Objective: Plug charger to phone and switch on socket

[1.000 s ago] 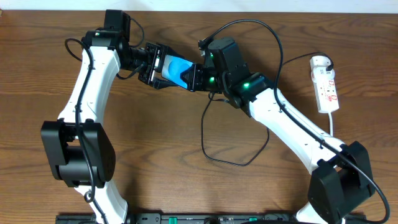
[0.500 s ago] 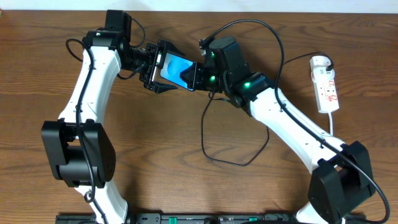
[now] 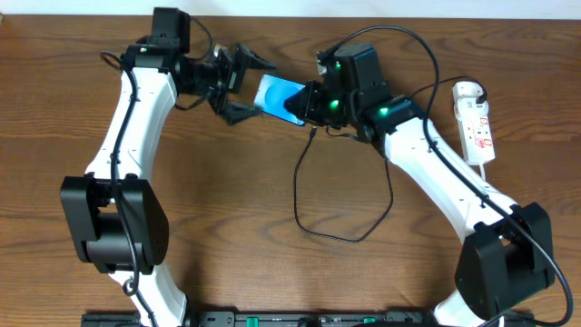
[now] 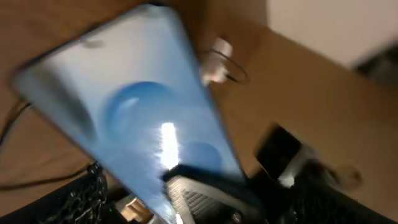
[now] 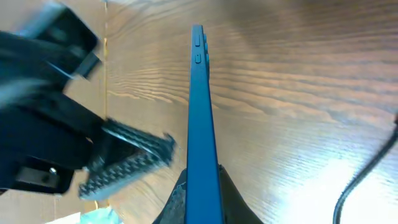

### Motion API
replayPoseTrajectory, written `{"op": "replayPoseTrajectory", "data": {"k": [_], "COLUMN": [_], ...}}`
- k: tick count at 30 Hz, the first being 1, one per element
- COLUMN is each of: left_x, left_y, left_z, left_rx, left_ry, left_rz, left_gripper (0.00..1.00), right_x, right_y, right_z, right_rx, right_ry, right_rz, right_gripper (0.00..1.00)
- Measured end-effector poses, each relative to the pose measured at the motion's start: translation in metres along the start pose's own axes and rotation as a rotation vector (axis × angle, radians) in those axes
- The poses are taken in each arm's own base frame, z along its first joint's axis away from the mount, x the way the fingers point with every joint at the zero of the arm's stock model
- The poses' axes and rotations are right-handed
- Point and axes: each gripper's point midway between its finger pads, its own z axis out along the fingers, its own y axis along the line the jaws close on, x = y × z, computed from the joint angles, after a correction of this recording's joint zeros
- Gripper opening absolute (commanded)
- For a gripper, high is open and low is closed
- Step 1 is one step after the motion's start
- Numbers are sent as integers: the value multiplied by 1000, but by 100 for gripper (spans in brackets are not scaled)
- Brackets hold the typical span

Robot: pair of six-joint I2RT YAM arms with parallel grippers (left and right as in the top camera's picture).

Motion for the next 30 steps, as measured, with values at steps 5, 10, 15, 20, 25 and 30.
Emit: {"op": "replayPoseTrajectory", "data": {"k": [5, 10, 15, 20, 25, 30], "left_x": [11, 22, 28, 32, 31, 28], "left_y": [-14, -21, -27, -34, -43, -53], "left_z": [-1, -3, -5, -6, -8, -9], "left_rx": [74, 129, 172, 210, 240, 265], "left_ry": [68, 120, 153, 173, 178, 172], "left_rz": [124, 226, 298, 340, 353, 363], "left_gripper": [95, 95, 95, 95, 95, 94], "right_x": [-6, -21, -40, -52, -61, -72], "right_y": [-5, -6, 8, 28, 34, 40], "right_z": [-6, -32, -81, -110, -112, -115], "right_rx": [-5, -1, -20, -69, -99, -123], "right_ry": [-2, -56, -163, -244, -285, -344], "right_rz": [23, 40, 28, -3, 78, 179], "right_gripper": [1, 1, 1, 1, 1, 1]}}
